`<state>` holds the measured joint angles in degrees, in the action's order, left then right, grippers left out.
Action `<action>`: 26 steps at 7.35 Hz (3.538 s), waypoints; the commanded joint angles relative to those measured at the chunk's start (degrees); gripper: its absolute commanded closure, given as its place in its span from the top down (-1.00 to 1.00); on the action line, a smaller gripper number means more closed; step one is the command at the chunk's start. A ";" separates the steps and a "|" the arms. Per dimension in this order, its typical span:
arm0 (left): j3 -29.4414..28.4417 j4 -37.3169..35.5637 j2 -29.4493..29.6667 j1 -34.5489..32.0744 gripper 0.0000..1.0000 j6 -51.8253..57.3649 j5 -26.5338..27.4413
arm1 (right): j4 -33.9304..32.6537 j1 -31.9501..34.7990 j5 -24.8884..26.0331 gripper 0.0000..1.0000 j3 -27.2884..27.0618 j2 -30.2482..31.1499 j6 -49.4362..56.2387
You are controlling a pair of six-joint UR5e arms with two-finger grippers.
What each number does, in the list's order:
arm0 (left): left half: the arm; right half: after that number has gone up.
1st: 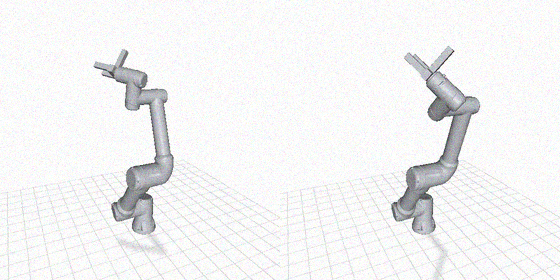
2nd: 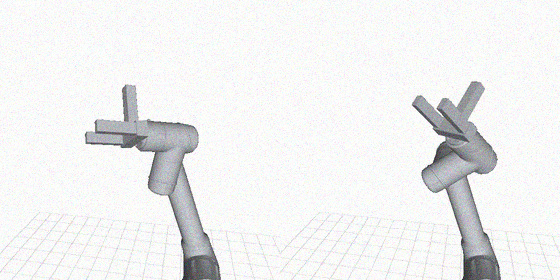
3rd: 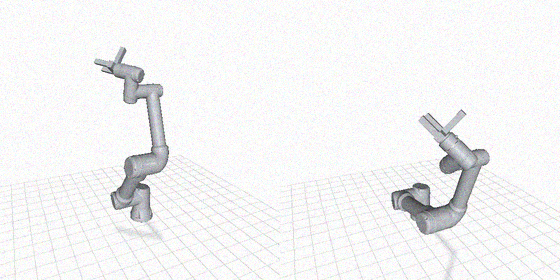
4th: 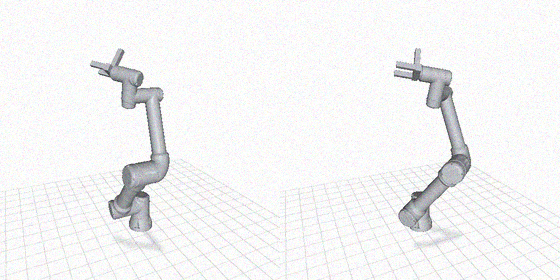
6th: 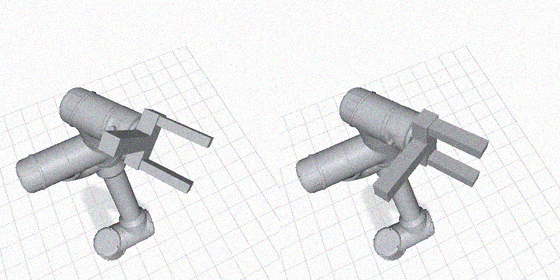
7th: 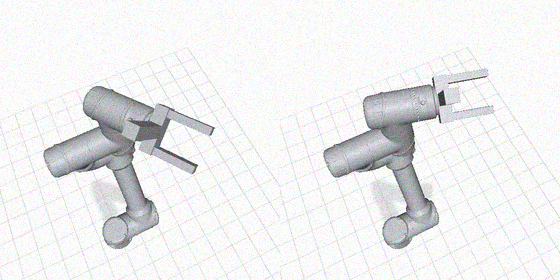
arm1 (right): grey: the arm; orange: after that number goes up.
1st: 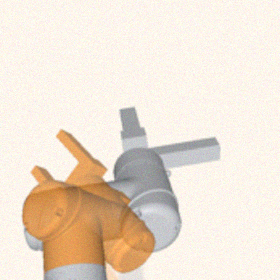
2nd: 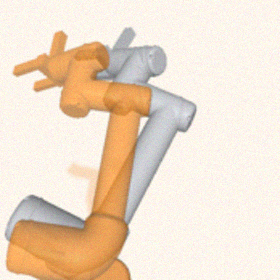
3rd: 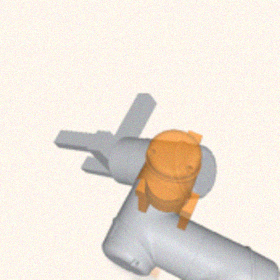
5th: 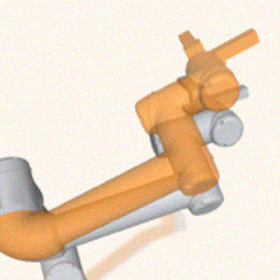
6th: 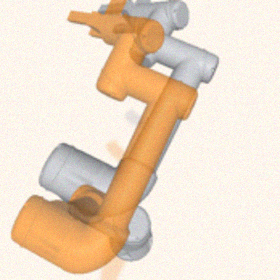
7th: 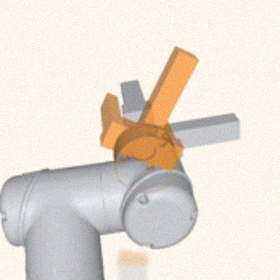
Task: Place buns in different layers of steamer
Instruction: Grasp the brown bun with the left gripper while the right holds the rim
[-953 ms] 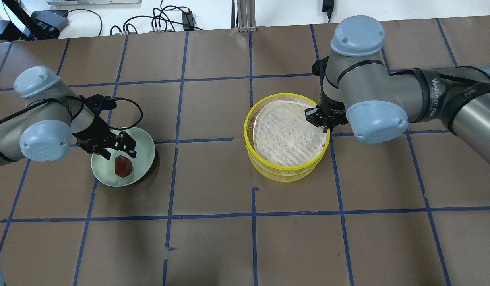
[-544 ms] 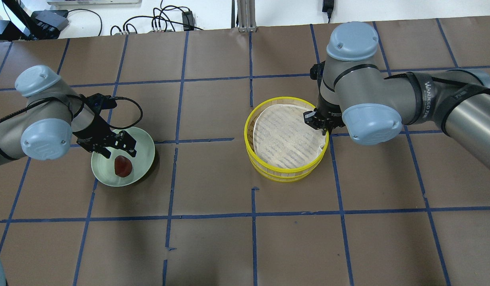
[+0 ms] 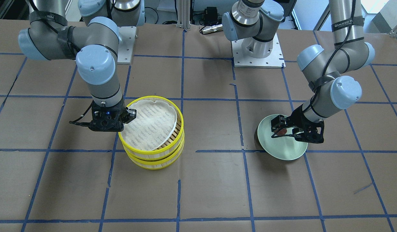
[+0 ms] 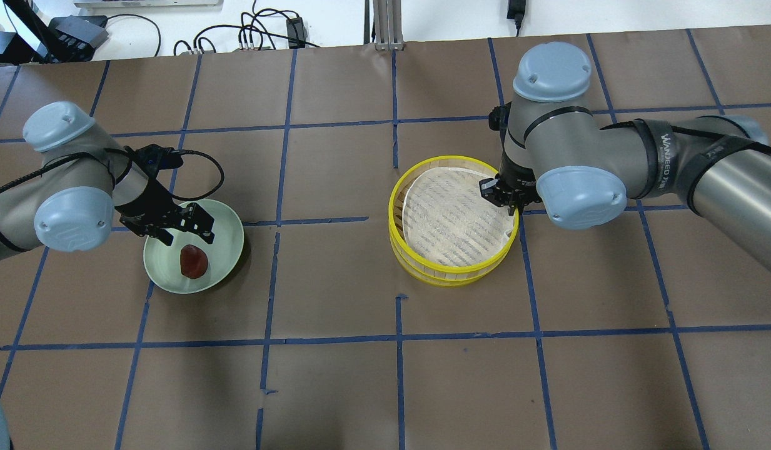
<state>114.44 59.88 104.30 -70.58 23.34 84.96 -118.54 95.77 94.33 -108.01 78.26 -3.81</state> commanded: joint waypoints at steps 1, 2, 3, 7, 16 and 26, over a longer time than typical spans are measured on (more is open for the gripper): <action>-0.01 -0.03 0.02 0.00 0.83 0.04 0.03 | -0.12 -0.06 -0.02 -0.78 -0.09 0.05 0.12; -0.01 -0.03 0.02 0.00 0.83 0.13 0.12 | -0.55 -0.06 -0.20 -0.78 0.34 0.14 0.20; -0.01 -0.03 0.02 0.00 0.84 0.13 0.12 | -0.64 -0.06 -0.29 -0.78 0.61 0.14 -0.23; -0.10 -0.03 -0.15 0.09 0.88 0.75 1.17 | -0.82 0.03 -0.29 -0.75 0.17 -0.21 -0.50; -0.10 -0.03 -0.42 0.09 0.89 0.66 1.17 | -1.44 0.12 -0.81 -0.60 0.08 -0.21 -0.67; 1.48 0.32 -0.59 -0.53 0.92 -1.54 1.52 | 14.67 -3.29 -1.25 1.00 11.31 7.32 1.52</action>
<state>115.48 60.11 103.56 -70.91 22.44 86.28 -110.90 94.13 93.64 -99.41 82.26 -2.43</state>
